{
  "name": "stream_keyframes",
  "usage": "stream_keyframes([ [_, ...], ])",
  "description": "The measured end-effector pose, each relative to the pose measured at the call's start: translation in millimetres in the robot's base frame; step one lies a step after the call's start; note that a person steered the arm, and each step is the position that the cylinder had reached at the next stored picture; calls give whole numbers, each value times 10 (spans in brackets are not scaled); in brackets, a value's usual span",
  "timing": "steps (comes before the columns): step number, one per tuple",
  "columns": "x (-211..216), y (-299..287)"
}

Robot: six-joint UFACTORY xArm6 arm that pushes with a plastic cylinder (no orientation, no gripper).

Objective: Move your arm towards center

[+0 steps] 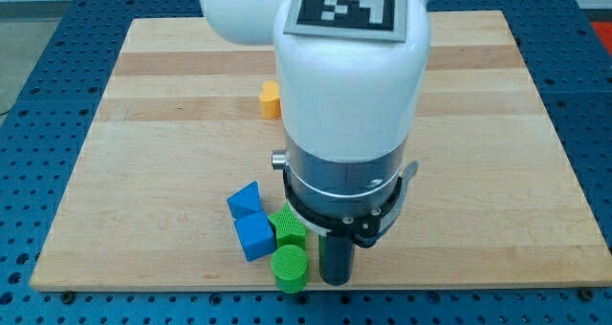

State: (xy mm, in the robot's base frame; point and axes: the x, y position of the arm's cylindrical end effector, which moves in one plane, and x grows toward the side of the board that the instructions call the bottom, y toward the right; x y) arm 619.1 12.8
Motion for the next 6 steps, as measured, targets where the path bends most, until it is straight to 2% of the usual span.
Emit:
stream_keyframes([
  [3,-44,-38],
  [5,-1109,-128],
  [6,-1385,-797],
])
